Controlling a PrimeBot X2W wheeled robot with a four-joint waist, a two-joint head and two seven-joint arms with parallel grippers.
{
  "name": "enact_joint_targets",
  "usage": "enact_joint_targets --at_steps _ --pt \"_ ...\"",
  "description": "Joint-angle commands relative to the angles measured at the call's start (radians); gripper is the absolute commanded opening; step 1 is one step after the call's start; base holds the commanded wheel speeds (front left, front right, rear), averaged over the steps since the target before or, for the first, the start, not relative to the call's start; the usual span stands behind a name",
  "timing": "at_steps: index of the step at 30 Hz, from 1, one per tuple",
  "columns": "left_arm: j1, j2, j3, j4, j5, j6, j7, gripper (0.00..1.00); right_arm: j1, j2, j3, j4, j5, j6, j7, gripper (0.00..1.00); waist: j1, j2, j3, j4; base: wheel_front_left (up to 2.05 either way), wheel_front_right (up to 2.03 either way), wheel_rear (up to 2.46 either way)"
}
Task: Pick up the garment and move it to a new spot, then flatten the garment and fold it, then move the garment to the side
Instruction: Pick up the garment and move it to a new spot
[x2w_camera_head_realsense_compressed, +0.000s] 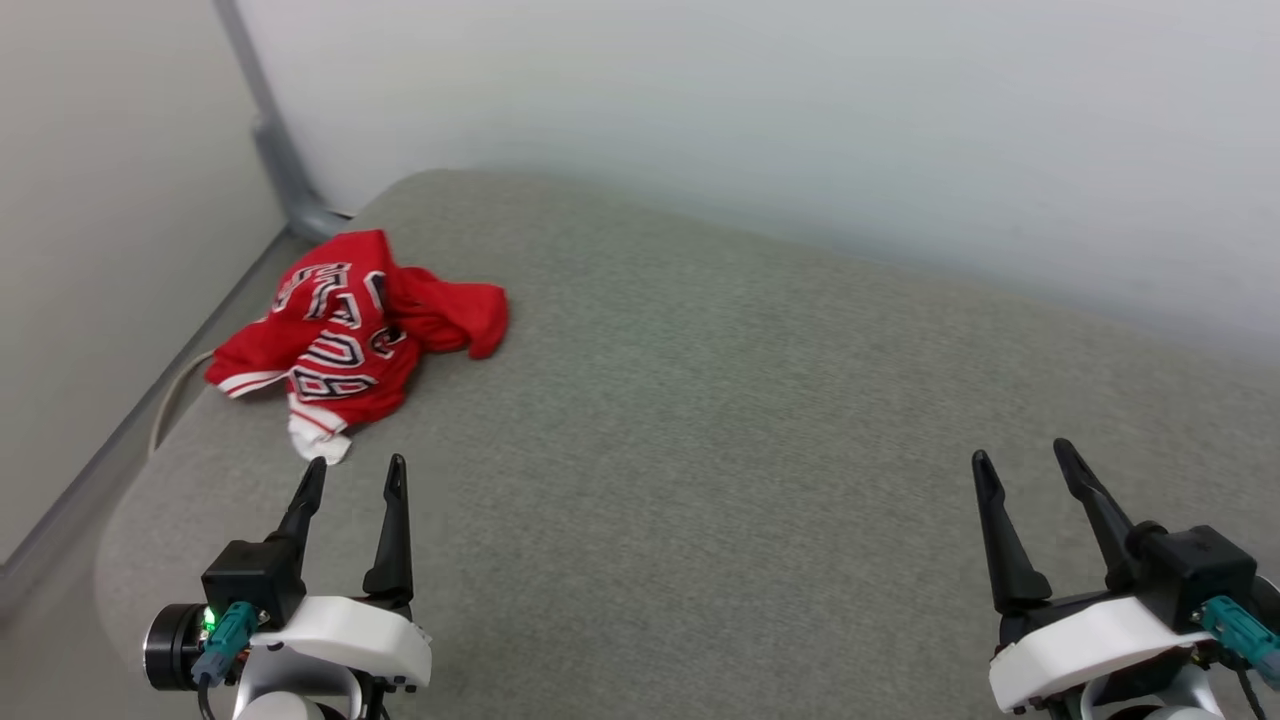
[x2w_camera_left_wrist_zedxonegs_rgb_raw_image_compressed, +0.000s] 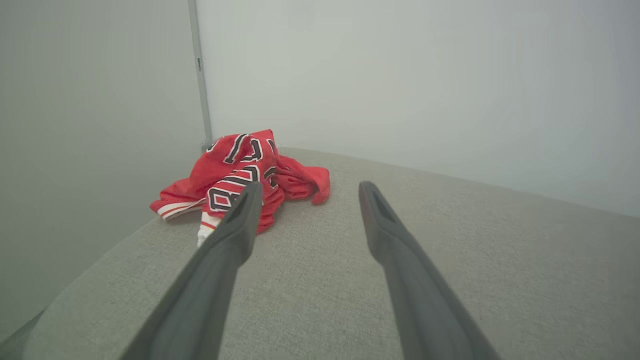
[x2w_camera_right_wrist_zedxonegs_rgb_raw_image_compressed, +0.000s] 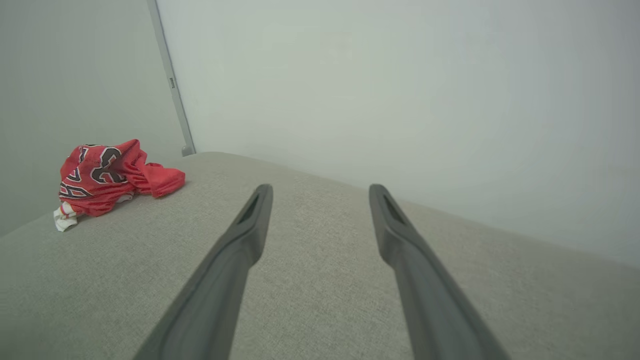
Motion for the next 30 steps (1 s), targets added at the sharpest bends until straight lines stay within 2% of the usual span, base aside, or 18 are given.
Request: enact_joint_targets --at_steps 1,7,14,24,30 --pt "-0.005 -0.001 0.002 0.002 0.003 0.003 -0.003 1.0 -0.013 0.002 0.0 -0.002 -0.004 -0.001 0.002 1.0 0.0 0.0 0.0 0.042 0.0 0.0 0.0" --pt "0.0 -0.001 0.018 -0.001 0.003 0.003 -0.003 1.0 -0.018 0.002 0.023 -0.001 -0.022 -0.001 0.005 1.0 0.0 0.0 0.002 0.105 0.0 0.0 0.0" --pt "0.0 -0.001 0.018 -0.006 -0.001 0.002 -0.003 1.0 -0.021 0.001 0.027 -0.008 -0.031 -0.001 0.008 1.0 0.0 0.0 0.009 0.146 0.0 0.0 0.0" --pt "-0.01 -0.002 0.027 -0.01 -0.009 0.004 -0.003 1.0 -0.027 0.001 0.023 -0.017 -0.036 -0.001 0.016 1.0 0.0 0.0 0.018 0.154 0.0 0.0 0.0" --pt "-0.056 -0.003 0.048 -0.003 -0.039 0.009 -0.003 1.0 -0.049 0.001 0.023 -0.045 -0.06 -0.001 0.038 1.0 0.0 0.0 0.072 0.126 0.0 0.0 0.0"
